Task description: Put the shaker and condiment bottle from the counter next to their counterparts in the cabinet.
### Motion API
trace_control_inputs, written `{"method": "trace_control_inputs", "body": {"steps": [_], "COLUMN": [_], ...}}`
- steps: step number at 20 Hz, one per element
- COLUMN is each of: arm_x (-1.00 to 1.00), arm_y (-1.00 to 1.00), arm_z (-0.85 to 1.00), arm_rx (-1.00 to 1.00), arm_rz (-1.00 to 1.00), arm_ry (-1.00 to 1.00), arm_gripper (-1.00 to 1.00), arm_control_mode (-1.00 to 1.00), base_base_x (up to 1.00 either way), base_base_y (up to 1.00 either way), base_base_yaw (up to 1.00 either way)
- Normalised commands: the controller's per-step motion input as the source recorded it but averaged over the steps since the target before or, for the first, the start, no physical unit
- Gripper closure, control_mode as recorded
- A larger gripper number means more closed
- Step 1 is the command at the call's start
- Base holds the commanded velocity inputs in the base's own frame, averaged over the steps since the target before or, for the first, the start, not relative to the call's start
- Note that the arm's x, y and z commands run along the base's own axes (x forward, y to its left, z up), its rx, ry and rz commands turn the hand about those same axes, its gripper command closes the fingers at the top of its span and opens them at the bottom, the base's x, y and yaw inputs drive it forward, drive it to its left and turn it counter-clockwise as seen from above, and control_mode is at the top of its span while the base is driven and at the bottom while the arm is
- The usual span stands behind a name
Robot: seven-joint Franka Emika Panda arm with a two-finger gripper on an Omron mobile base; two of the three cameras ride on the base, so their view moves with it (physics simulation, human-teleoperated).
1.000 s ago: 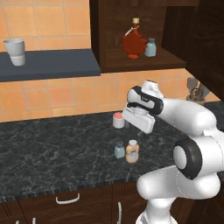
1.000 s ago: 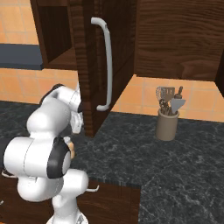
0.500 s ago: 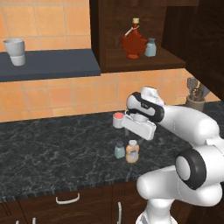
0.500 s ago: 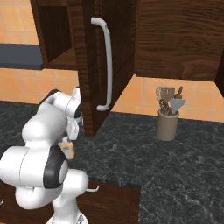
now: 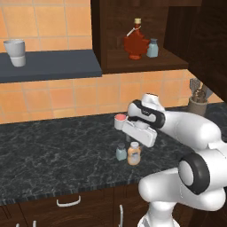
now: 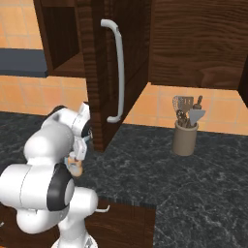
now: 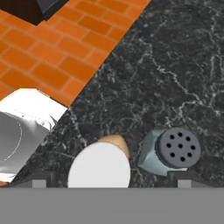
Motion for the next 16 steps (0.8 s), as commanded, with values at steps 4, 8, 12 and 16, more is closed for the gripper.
{"method": "trace_control_inputs", "body": {"steps": [4, 8, 12, 16], "arm_x": [0.18, 0.03, 0.01, 0.00], "arm_y": [0.00, 0.04, 0.07, 0.00], "arm_z": [-0.18, -0.23, -0.25, -0.20], "arm_rx": [-0.01, 0.00, 0.00, 0.00], "arm_rz": [0.00, 0.00, 0.00, 0.00], "arm_ry": [0.00, 0.01, 0.05, 0.02], "arm_gripper": [-1.00, -1.00, 1.00, 1.00], "arm_control_mode": [-1.00, -1.00, -1.00, -1.00], "base_base_x": [0.00, 0.00, 0.00, 0.00], "base_base_y": [0.00, 0.00, 0.00, 0.00], "base_base_yaw": [0.00, 0.00, 0.00, 0.00]}}
